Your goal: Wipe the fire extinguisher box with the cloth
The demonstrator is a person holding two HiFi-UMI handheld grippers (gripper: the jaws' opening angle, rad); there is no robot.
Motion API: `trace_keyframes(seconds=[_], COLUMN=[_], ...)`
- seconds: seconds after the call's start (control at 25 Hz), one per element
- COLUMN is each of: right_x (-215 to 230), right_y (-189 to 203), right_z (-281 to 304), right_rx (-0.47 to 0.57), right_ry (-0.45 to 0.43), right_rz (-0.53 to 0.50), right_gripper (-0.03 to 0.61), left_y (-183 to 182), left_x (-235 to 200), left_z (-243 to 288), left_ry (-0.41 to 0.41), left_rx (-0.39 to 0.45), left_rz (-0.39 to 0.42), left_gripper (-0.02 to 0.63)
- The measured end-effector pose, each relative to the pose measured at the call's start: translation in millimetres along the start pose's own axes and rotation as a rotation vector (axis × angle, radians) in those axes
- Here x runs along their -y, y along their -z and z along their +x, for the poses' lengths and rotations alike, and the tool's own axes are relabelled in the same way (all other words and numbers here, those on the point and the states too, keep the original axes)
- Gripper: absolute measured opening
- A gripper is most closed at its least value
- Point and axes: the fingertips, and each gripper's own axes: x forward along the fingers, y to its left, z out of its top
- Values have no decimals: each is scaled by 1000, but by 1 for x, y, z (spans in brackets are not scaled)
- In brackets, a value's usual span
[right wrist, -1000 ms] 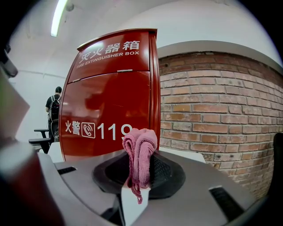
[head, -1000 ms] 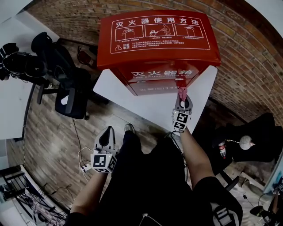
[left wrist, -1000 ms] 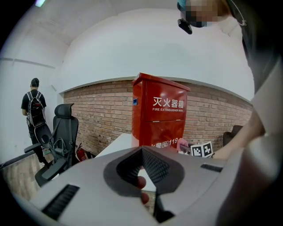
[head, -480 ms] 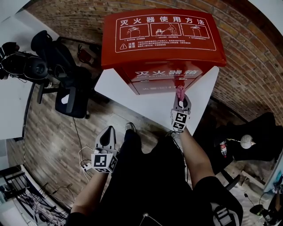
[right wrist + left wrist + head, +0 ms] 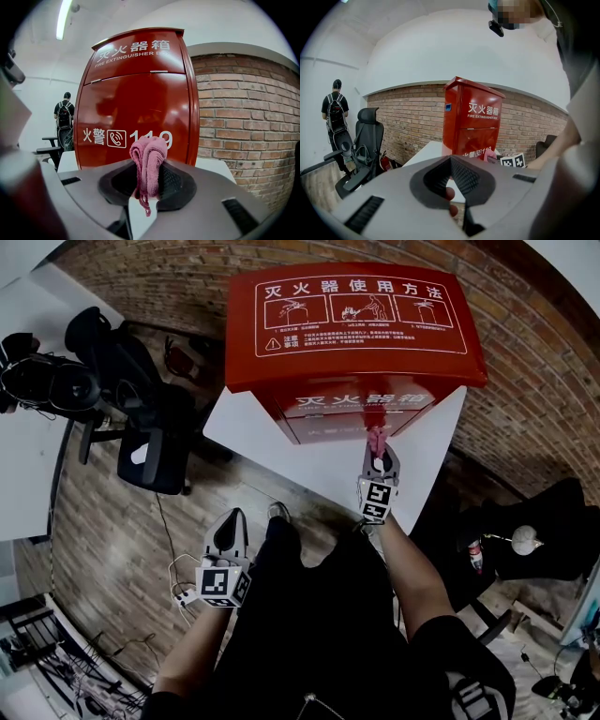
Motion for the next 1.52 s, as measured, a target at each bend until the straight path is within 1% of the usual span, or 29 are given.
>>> trace_keyframes(seconds=[0.36,0.48,0.64,0.72,0.88,1.08,1.24,1.36,1.52], right_x=[-25,-33,-43,-51,-74,-97,-106,-117,-129], right_y=[1,5,3,6,-9,-12,-12,-13,-13], right_z=[2,2,4,4,4,6,7,8,9], right_rx=[-16,-40,-28,-44,-16,-9,-9,-9,-11], right_ry=[-26,-33,-46,-63,-110,-147,-153,-179,-200], right_rz=[-2,3,2,-3,-15,-26,-28,-34,-33], right_gripper=[101,101,101,101,101,101,101,103,103], left_y=[0,1,1,0,0,1,5,8,5], left_x=[-11,-15,-23,-25,-29,-37,-43,-46,-49], left_z=[-1,-2,-4,-5,-8,-13,-19,-22,-23], left_ry=[2,0,-9,-11,-16,-34,-48,-55,-59], left_rx=[-1,-5,-2,2,10,9,2,-5,6], left_rz=[-8,-13,-19,-16,-18,-23,-22,-28,-28], left_gripper=[28,28,28,28,28,28,28,28,28])
